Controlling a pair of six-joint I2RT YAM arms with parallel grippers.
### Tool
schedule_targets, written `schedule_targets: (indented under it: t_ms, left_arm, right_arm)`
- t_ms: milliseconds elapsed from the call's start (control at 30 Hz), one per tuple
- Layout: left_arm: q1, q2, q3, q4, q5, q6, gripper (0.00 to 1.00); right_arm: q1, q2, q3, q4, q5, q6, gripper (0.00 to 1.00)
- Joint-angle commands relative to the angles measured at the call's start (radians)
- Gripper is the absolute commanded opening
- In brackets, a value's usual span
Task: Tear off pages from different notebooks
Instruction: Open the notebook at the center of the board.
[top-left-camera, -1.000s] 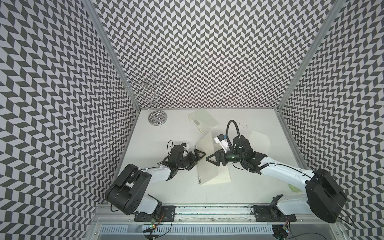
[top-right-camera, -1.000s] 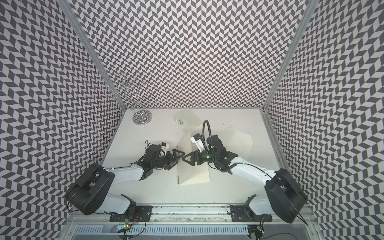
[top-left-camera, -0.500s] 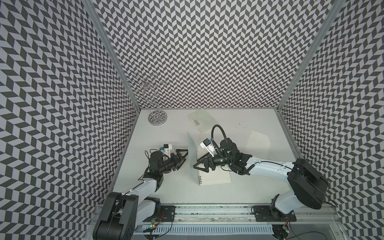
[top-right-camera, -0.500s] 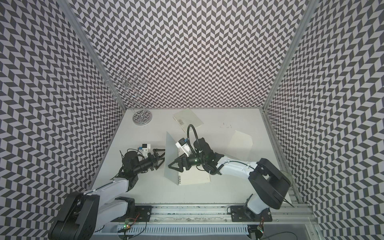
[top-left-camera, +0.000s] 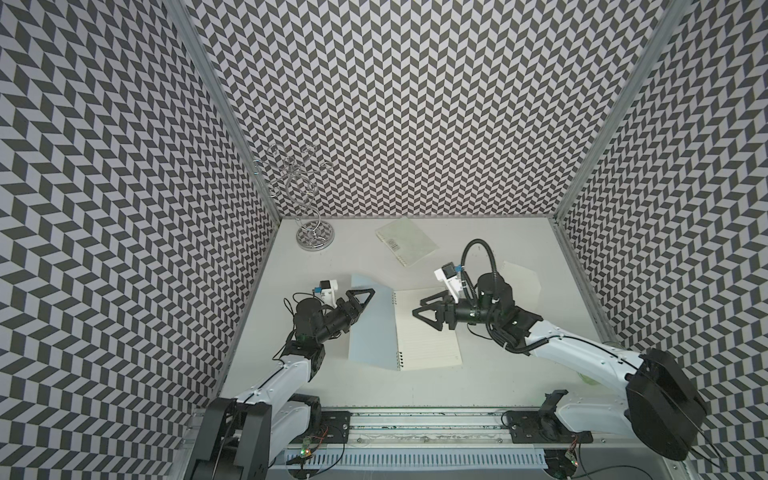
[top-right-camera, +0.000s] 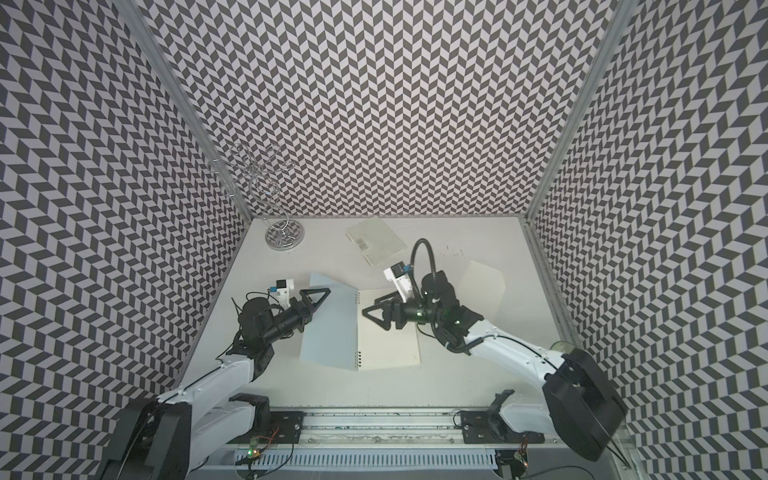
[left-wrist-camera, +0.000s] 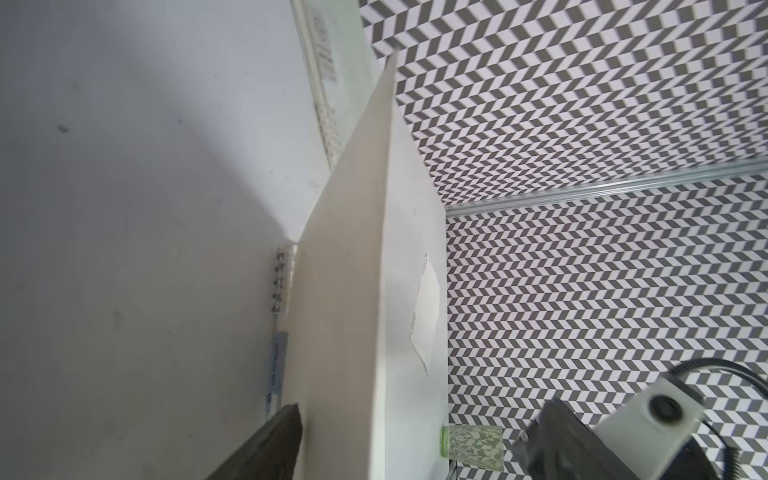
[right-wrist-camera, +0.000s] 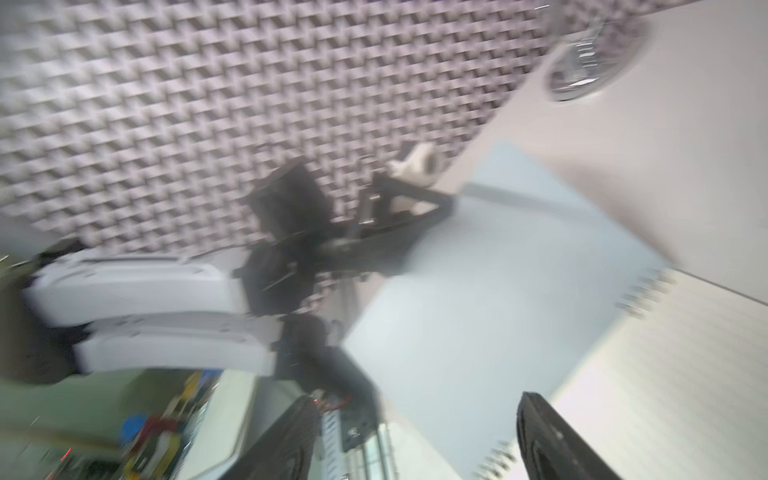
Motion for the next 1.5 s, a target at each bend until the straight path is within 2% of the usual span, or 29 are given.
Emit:
schedule_targets:
  t_ms: [0,67,133,267,367,500,633,733,800,900,1033,1200,1467]
  left_arm:
    - [0.005,-0.016,0.057,-0.056,0.009,0.073,0.85]
    - [0.005,-0.043,0.092,-0.156,-0.027,0.134,0.85]
    - [0.005,-0.059,0.107,-0.212,-0.047,0.164,0.85]
    - [0.008,-0.046,0.089,-0.205,-0.037,0.158,0.78]
    - [0.010,-0.029,0.072,-0.177,-0.018,0.147,0.75]
    - [0.010,-0.014,0.074,-0.178,-0.018,0.154,0.73]
    - [0.013,-0.010,0.082,-0.185,-0.016,0.159,0.65]
    - [0.014,-0.014,0.088,-0.205,-0.017,0.169,0.65]
    - [0.015,-0.017,0.089,-0.220,-0.021,0.177,0.66]
    - [0.014,-0.016,0.084,-0.220,-0.022,0.177,0.66]
    - [0.015,-0.010,0.078,-0.215,-0.022,0.173,0.66]
    - [0.014,-0.004,0.082,-0.205,-0.016,0.168,0.66]
    - [0.013,-0.002,0.086,-0.193,-0.004,0.168,0.66]
  right_arm:
    - [-0.084,0.012,-0.053,-0.185,0.227,-0.037,0.76]
    - [-0.092,0.060,-0.033,-0.247,0.266,-0.059,0.76]
    - [-0.101,0.137,0.004,-0.276,0.232,-0.084,0.76]
    - [-0.101,0.263,0.038,-0.240,0.220,-0.064,0.71]
    - [-0.099,0.296,0.037,-0.207,0.210,-0.046,0.69]
    - [-0.098,0.298,0.024,-0.201,0.218,-0.038,0.68]
    - [-0.100,0.280,0.026,-0.258,0.306,-0.043,0.69]
    - [-0.101,0.278,0.031,-0.285,0.345,-0.049,0.69]
    - [-0.101,0.286,0.024,-0.267,0.323,-0.047,0.69]
    - [-0.082,0.294,0.011,-0.215,0.264,-0.028,0.65]
    - [-0.042,0.291,0.032,-0.220,0.291,-0.015,0.53]
    - [-0.009,0.276,0.071,-0.289,0.372,-0.027,0.51]
    - [0.077,0.304,0.183,-0.462,0.598,-0.055,0.50]
